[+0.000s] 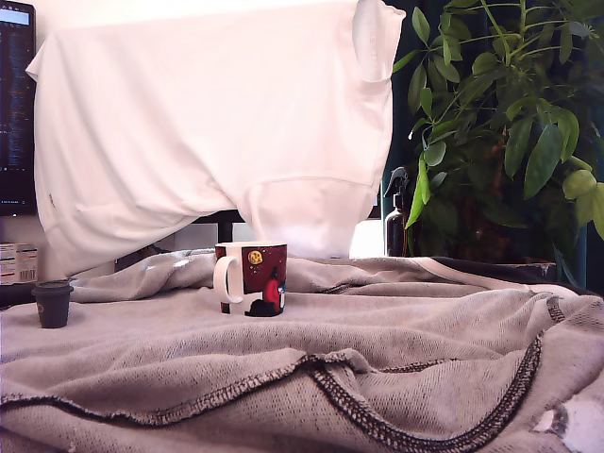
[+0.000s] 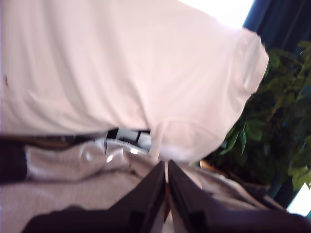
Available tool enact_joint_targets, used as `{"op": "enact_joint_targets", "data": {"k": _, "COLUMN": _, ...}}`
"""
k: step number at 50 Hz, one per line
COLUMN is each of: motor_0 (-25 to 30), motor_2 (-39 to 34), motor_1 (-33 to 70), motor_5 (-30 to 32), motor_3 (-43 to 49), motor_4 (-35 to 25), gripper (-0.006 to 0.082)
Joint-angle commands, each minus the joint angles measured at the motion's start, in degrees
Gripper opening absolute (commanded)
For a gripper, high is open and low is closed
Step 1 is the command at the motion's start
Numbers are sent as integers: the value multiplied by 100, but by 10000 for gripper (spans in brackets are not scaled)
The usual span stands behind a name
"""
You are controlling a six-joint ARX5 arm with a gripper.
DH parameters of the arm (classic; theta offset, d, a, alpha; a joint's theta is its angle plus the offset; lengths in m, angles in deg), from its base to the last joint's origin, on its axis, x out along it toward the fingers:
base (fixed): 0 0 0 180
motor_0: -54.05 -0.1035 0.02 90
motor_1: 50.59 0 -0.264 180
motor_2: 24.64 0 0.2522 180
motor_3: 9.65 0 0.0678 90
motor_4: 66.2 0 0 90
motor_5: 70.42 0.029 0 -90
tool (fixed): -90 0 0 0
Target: Pick the grey coffee capsule and place it inside the red coffee cup
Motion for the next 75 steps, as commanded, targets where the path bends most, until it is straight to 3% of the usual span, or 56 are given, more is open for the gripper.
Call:
{"op": "enact_joint_targets", "data": {"k": 1, "motor_0": 61, "motor_2": 57, "motor_1": 415, "motor_5": 13, "motor_3": -131, "motor_4": -20, "gripper": -22}}
{"op": "enact_joint_targets", "data": {"k": 3, "motor_0": 94, "motor_2": 57, "motor_1": 684, "motor_5": 109, "motor_3": -247, "motor_4": 33, "gripper": -11}}
{"op": "enact_joint_targets", "data": {"k": 5, "motor_0": 133, "motor_2": 57, "motor_1": 970, "motor_5": 223, "motor_3": -413, "motor_4": 146, "gripper": 62}}
{"op": "enact_joint_targets", "data": {"k": 7, "motor_0": 181, "motor_2": 57, "motor_1": 1263, "motor_5": 369, "motor_3": -645, "motor_4": 208, "gripper": 240}}
{"op": "enact_joint_targets", "data": {"k": 11, "motor_0": 299, "motor_2": 59, "motor_1": 1827, "motor_5": 575, "motor_3": -1121, "motor_4": 474, "gripper": 693}}
{"op": "enact_joint_targets", "data": {"k": 13, "motor_0": 345, "motor_2": 61, "motor_1": 2114, "motor_5": 660, "motor_3": -1272, "motor_4": 544, "gripper": 825}}
{"op": "enact_joint_targets", "data": {"k": 16, "motor_0": 437, "motor_2": 70, "motor_1": 2588, "motor_5": 837, "motor_3": -1480, "motor_4": 713, "gripper": 769}}
{"op": "enact_joint_targets", "data": {"k": 39, "motor_0": 1056, "motor_2": 629, "motor_1": 5643, "motor_5": 1639, "motor_3": -2876, "motor_4": 1786, "gripper": 769}}
{"op": "enact_joint_targets", "data": {"k": 53, "motor_0": 1080, "motor_2": 1303, "motor_1": 7252, "motor_5": 1919, "motor_3": -3637, "motor_4": 1956, "gripper": 769}}
{"op": "enact_joint_targets", "data": {"k": 75, "motor_0": 1027, "motor_2": 2389, "motor_1": 8821, "motor_5": 2229, "motor_3": -3565, "motor_4": 1958, "gripper": 769}}
